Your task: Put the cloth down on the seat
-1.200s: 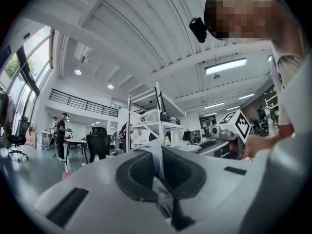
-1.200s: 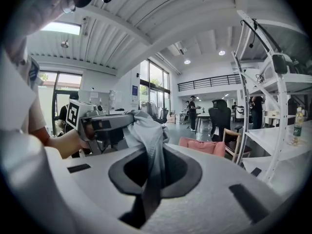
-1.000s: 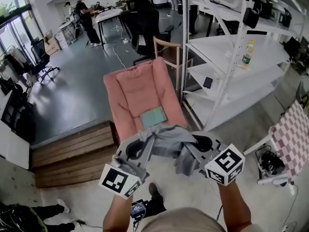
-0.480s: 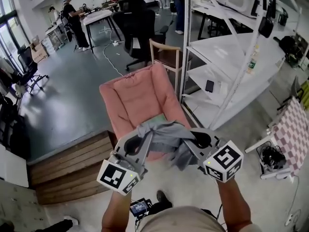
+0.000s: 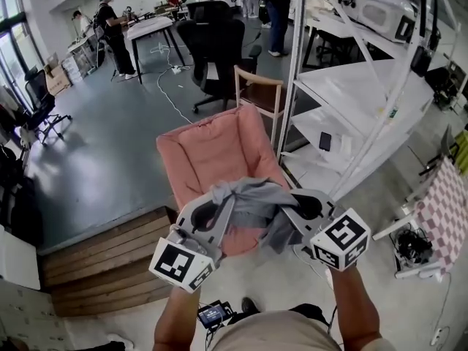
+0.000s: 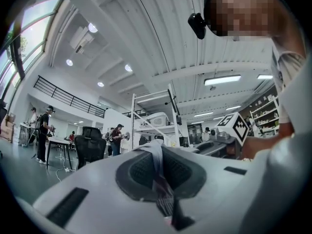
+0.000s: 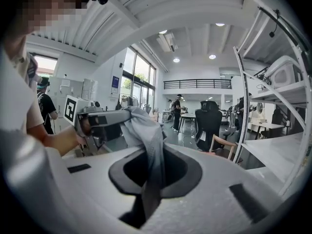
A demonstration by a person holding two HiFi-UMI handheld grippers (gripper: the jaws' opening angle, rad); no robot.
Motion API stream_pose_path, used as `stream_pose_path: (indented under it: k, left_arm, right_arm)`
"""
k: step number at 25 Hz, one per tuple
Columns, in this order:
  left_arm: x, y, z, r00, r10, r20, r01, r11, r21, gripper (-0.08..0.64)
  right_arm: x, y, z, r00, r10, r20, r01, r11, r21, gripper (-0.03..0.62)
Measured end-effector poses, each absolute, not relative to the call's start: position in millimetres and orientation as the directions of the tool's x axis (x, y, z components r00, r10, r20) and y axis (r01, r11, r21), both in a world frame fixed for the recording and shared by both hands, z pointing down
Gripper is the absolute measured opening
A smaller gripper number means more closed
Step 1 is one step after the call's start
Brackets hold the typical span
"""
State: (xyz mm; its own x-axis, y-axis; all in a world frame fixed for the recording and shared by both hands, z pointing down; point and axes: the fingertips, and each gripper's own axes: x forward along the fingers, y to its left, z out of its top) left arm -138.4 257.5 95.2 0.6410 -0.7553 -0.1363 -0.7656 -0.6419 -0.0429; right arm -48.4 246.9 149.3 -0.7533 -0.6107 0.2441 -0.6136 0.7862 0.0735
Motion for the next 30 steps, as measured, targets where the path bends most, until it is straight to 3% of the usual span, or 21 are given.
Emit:
stream_pose_path:
  k: [17, 30]
  left_arm:
    - [-177, 151, 121, 0.570, -0.818, -0.071, -0.821, -0.566, -0.074, 0.014]
    - [-133, -1, 186, 0.573, -0.819, 0.031, -0.818, -0.573, -0.039, 0.014]
  right_arm:
    - [-79, 136, 195, -0.811, -0.518, 0.273, -0.521, 0.851, 0.065, 0.037]
    - [-30, -16, 244, -0.787, -0.550, 0.281, -0.570, 0.822, 0.012, 0.021]
